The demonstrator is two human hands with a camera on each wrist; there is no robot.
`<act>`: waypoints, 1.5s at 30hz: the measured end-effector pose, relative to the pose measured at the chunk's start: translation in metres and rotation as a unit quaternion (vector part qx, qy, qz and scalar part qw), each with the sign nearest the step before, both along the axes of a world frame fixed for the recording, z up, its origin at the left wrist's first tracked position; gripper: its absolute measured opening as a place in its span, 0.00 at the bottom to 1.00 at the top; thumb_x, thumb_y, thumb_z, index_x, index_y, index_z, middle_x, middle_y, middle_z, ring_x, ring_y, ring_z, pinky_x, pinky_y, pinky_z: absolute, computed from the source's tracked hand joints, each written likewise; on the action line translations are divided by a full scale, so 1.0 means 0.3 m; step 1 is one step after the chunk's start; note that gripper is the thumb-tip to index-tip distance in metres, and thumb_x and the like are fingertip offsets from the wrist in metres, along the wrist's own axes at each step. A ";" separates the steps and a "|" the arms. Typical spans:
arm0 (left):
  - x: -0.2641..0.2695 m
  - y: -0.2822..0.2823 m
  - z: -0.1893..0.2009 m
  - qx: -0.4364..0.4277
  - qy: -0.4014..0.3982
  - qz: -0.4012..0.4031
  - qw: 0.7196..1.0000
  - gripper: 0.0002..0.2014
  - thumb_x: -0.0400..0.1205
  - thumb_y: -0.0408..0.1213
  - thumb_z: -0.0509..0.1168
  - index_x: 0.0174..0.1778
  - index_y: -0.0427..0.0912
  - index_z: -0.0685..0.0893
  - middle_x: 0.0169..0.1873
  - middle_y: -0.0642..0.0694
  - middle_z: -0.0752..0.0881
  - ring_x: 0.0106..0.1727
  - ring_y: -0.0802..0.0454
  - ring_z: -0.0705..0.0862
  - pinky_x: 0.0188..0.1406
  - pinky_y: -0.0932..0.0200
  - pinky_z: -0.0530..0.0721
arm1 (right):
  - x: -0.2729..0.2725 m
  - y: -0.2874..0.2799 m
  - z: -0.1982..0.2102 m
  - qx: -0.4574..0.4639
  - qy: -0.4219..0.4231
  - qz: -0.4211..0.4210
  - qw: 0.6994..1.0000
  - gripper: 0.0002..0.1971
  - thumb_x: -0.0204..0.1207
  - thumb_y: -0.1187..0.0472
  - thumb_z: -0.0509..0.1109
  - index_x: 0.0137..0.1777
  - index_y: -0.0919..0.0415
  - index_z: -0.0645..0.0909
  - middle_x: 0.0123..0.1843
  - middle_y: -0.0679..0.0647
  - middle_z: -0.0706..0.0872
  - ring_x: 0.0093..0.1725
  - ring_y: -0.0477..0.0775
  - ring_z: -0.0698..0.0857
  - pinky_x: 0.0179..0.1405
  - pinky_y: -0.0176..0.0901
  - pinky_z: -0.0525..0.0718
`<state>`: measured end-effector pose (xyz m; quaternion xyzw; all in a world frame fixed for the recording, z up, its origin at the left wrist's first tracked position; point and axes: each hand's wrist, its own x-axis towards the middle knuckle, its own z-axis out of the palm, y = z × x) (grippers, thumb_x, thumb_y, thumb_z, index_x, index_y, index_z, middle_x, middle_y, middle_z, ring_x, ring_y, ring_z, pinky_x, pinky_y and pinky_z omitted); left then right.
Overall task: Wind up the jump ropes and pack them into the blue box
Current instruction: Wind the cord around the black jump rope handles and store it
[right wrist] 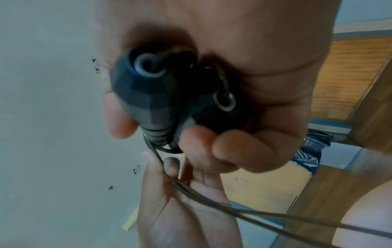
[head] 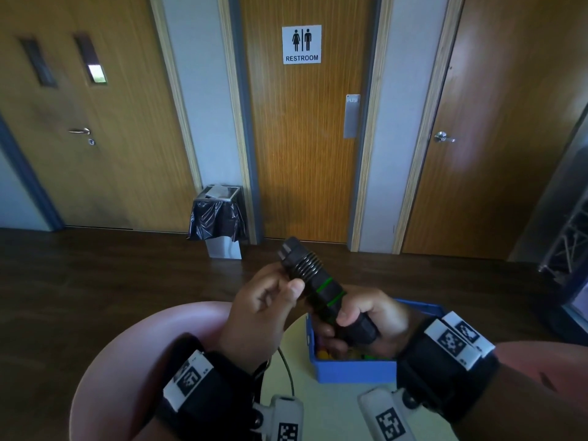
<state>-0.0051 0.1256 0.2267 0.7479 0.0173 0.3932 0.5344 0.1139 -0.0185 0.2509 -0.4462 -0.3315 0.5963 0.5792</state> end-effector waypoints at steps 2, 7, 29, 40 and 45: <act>0.006 -0.022 0.006 -0.016 -0.013 0.013 1.000 0.20 0.79 0.50 0.66 0.28 0.40 0.72 0.31 0.48 0.77 0.32 0.48 0.77 0.35 0.59 0.74 | -0.007 -0.010 0.001 0.015 0.038 0.034 0.999 0.22 0.56 0.60 0.71 0.53 0.63 0.76 0.36 0.59 0.73 0.28 0.54 0.73 0.30 0.41 0.70; 0.042 -0.094 0.005 -0.164 -0.020 0.007 0.986 0.25 0.72 0.52 0.73 0.25 0.36 0.70 0.31 0.41 0.77 0.25 0.49 0.80 0.30 0.54 0.79 | -0.021 -0.030 -0.002 0.039 0.101 0.071 0.992 0.26 0.57 0.54 0.72 0.55 0.64 0.73 0.35 0.58 0.74 0.29 0.54 0.75 0.33 0.41 0.72; 0.289 -0.312 -0.021 -0.265 0.087 -0.038 0.959 0.17 0.66 0.46 0.82 0.26 0.37 0.86 0.46 0.38 0.89 0.51 0.35 0.88 0.60 0.34 0.82 | 0.198 -0.323 -0.007 0.002 -0.128 -0.202 0.971 0.18 0.67 0.62 0.78 0.57 0.65 0.86 0.47 0.68 0.88 0.45 0.60 0.87 0.45 0.51 0.85; 0.413 -0.479 0.009 -0.195 0.085 -0.122 0.970 0.34 0.69 0.57 0.79 0.29 0.29 0.72 0.37 0.30 0.76 0.43 0.37 0.76 0.49 0.40 0.73 | 0.323 -0.562 0.027 0.051 0.030 -0.100 0.993 0.18 0.67 0.60 0.79 0.54 0.66 0.82 0.41 0.67 0.84 0.32 0.62 0.85 0.30 0.46 0.83; 0.463 -0.602 0.018 -0.230 0.080 -0.130 0.961 0.45 0.68 0.60 0.79 0.46 0.14 0.72 0.30 0.31 0.80 0.31 0.42 0.80 0.36 0.44 0.78 | 0.366 -0.635 -0.006 0.038 0.140 -0.021 0.989 0.24 0.55 0.52 0.88 0.49 0.63 0.88 0.39 0.61 0.85 0.31 0.57 0.85 0.29 0.44 0.82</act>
